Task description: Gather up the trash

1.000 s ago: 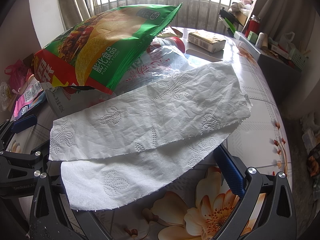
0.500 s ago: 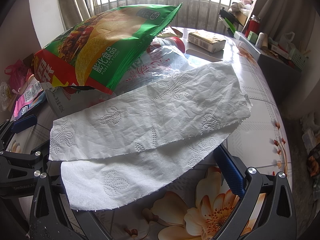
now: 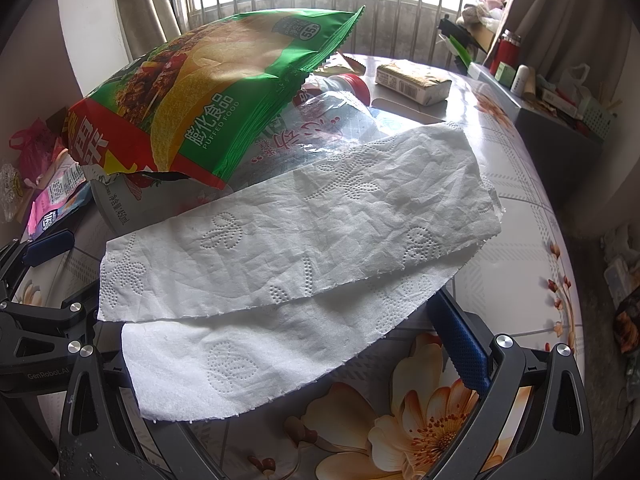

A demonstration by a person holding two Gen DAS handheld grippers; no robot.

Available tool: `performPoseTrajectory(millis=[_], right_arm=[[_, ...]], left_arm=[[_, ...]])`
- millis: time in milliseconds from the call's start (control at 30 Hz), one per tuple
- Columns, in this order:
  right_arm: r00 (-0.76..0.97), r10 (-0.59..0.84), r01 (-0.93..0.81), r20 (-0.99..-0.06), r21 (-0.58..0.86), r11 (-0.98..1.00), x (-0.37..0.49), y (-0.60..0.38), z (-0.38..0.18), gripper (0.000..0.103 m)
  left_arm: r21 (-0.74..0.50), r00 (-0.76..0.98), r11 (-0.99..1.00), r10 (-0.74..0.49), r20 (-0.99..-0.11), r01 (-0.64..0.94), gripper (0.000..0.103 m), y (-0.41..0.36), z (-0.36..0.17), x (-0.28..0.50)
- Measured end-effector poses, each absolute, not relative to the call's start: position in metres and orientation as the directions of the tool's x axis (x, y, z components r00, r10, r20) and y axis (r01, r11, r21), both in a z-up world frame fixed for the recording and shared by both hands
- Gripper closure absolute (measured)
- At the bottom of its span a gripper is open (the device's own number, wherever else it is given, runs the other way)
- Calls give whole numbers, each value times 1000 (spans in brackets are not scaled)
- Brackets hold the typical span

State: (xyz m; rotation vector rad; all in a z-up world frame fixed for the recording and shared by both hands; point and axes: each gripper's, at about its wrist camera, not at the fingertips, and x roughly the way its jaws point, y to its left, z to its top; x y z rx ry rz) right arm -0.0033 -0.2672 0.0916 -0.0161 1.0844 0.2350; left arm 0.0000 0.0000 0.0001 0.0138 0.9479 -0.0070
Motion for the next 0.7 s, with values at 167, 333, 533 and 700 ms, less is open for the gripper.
performPoseTrajectory(millis=[167, 333, 533, 700], right_arm=[[445, 182, -197, -877, 102, 975, -3, -267, 92, 6], [445, 182, -197, -877, 102, 975, -3, -267, 92, 6], [445, 182, -197, -877, 102, 975, -3, -267, 92, 6], [445, 182, -197, -877, 102, 975, -3, -267, 92, 6]], left_arm=[[9, 583, 1000, 0, -812, 12, 4, 0, 0, 0], [9, 583, 1000, 0, -812, 12, 4, 0, 0, 0], [9, 583, 1000, 0, -812, 12, 4, 0, 0, 0], [9, 583, 1000, 0, -812, 12, 4, 0, 0, 0]])
